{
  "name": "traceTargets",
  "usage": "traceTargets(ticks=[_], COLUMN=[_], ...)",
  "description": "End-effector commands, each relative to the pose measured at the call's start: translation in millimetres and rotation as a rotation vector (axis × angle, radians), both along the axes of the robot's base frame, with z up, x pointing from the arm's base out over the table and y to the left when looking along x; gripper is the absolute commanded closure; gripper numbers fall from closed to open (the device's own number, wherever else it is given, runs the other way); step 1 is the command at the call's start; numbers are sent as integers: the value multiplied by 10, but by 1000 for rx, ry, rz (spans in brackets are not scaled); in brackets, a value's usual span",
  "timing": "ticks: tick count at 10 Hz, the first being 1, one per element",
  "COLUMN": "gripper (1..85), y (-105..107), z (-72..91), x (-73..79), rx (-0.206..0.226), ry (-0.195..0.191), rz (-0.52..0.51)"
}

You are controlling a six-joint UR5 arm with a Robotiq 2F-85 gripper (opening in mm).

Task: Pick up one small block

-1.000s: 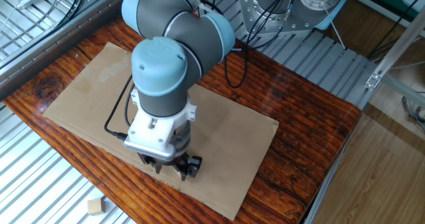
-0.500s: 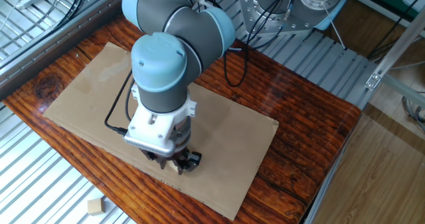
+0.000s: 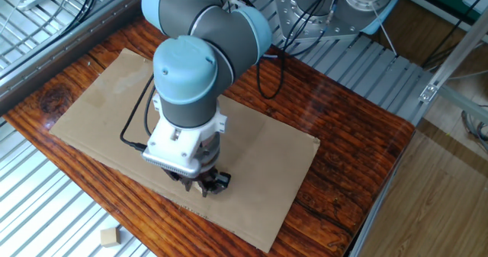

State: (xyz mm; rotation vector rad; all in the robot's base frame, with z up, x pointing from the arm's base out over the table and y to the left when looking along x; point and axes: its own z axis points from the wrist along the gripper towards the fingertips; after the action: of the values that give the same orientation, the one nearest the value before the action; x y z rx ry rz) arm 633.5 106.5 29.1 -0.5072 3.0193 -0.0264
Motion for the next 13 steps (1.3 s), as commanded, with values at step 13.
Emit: traceTargets(ticks=[13], gripper=[823], y=[-776], z=[781], x=[60], rx=[-20], ry=[17], rz=[70])
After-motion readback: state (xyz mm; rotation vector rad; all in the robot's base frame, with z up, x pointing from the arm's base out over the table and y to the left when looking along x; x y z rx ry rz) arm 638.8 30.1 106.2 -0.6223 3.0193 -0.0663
